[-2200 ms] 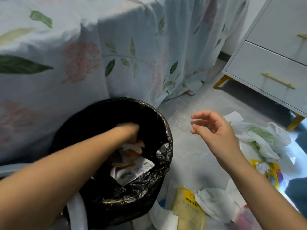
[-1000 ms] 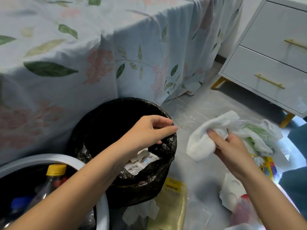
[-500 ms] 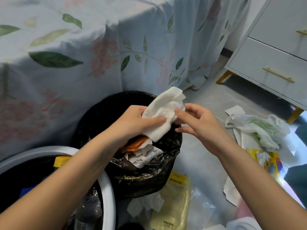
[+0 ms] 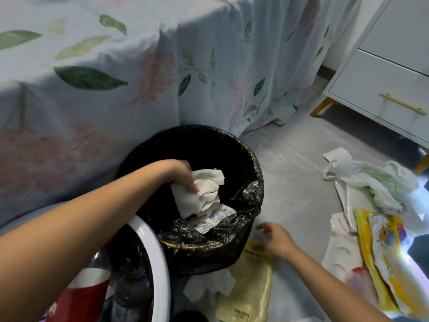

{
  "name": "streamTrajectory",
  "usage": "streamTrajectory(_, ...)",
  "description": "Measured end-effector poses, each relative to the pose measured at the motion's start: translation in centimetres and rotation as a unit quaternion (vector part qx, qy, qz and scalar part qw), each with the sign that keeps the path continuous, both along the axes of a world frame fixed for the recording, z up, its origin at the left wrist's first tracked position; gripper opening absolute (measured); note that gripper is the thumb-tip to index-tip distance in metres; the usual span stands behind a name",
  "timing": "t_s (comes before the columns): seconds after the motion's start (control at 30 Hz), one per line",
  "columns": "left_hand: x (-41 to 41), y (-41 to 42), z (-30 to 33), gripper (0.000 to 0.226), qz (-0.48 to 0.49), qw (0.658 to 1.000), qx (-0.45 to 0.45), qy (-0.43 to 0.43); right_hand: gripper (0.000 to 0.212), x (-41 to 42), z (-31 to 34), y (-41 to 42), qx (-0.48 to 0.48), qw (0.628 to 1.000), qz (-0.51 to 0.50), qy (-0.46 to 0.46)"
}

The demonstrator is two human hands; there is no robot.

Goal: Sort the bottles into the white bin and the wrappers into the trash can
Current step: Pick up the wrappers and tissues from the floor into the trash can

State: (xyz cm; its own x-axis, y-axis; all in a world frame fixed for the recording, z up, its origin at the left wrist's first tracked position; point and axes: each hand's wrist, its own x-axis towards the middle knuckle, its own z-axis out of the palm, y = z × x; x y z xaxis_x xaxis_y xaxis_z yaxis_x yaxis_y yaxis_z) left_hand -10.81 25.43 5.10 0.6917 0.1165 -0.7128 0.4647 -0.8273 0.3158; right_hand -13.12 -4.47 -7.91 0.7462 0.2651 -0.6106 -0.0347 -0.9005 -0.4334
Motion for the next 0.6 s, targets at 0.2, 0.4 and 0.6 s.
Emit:
streamTrajectory(0.2,1.3,-0.6,-1.2,0.047,-0.023,0.987,0.159,-0.013,0.088,-2.5,-2.0,0.3,-0.07,0.986,0.117,-0.095)
streamTrajectory(0.4,1.8,-0.8,-0.4,0.032,0.063,0.979,0.116,-0.156,0.063,-2.4,-3.4,-0.1,-0.093,0.975,0.144,-0.143)
streamTrajectory(0.6,2.4,-3.2,1.4,0.016,0.118,0.947,0.042,-0.296,0.038,-0.7,-3.3,-1.0,-0.109,0.979,0.072,-0.157)
